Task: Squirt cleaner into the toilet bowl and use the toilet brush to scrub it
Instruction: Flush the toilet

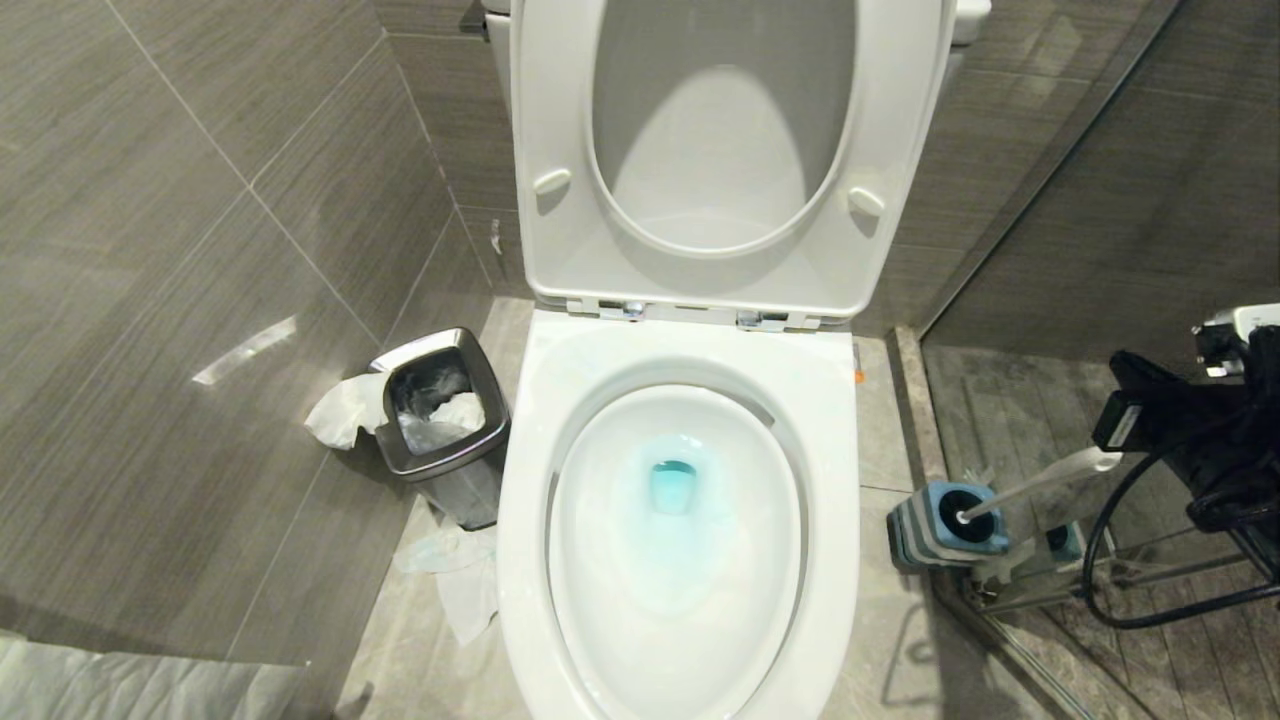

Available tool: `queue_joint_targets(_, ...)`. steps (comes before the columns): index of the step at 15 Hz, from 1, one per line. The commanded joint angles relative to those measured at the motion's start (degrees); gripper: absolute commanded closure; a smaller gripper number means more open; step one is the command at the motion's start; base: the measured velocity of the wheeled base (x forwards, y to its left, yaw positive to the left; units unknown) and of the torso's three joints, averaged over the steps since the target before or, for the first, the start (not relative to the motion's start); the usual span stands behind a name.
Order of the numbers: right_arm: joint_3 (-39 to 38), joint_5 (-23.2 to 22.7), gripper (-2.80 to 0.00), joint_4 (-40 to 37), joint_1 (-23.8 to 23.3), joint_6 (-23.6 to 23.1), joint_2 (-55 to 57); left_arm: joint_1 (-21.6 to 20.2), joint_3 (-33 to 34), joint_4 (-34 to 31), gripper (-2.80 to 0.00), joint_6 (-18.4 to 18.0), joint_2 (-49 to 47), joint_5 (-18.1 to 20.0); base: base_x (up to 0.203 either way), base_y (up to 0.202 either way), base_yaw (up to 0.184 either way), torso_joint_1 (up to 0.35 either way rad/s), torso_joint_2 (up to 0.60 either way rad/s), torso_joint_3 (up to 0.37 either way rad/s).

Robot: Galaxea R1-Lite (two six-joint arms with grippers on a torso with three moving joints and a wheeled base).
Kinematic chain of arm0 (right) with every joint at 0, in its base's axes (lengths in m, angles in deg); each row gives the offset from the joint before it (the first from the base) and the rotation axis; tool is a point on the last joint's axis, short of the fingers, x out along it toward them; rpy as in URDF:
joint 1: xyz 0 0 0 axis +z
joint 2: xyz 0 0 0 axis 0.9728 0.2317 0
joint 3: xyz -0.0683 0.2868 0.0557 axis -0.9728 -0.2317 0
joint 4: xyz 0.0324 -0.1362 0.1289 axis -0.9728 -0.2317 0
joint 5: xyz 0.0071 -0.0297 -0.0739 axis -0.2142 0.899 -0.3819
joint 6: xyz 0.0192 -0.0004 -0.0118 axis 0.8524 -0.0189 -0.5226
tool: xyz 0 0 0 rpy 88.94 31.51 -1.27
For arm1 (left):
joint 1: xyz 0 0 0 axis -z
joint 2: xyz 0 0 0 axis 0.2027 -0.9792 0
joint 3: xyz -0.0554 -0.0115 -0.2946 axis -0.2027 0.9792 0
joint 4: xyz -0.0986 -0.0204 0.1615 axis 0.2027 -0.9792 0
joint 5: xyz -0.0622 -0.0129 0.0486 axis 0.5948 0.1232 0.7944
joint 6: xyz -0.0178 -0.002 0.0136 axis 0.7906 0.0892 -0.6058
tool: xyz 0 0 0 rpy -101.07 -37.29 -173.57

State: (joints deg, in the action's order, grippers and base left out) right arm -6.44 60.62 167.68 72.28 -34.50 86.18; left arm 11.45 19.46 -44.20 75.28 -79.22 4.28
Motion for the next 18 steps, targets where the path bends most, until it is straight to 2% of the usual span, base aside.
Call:
queue_joint_targets(1, 0.32, -0.05, 0.00, 0.45, 0.07, -0.02, -3.43, -0.02, 0.00, 0.01, 0.00, 0.02, -0.08, -0.01, 0.000, 0.000, 0.000, 0.000, 0.00, 0.000)
queue_joint_targets(5, -0.43, -0.13, 0.00, -0.60, 0.12, 0.02, -10.47, -0.02, 0.08, 0.01, 0.00, 0.02, -0.08, -0.01, 0.000, 0.000, 0.000, 0.000, 0.00, 0.000)
queue_joint_targets(12, -3.20, -0.05, 0.00, -11.64, 0.10, 1.10, -27.71, -0.02, 0.00, 0.01, 0.00, 0.02, -0.08, -0.01, 0.000, 0.000, 0.000, 0.000, 0.00, 0.000)
queue_joint_targets(15, -2.52, -0.15, 0.00, -20.00, 0.12, 1.10, -36.28, -0.02, 0.09, 0.01, 0.00, 0.02, -0.08, -0.01, 0.000, 0.000, 0.000, 0.000, 0.00, 0.000)
queue_joint_targets(18, 0.95, -1.75, 0.00, -33.15, 0.27, 1.03, -44.06, -0.02, 0.09, 0.01, 0.00, 0.02, -0.08, -0.01, 0.000, 0.000, 0.000, 0.000, 0.00, 0.000)
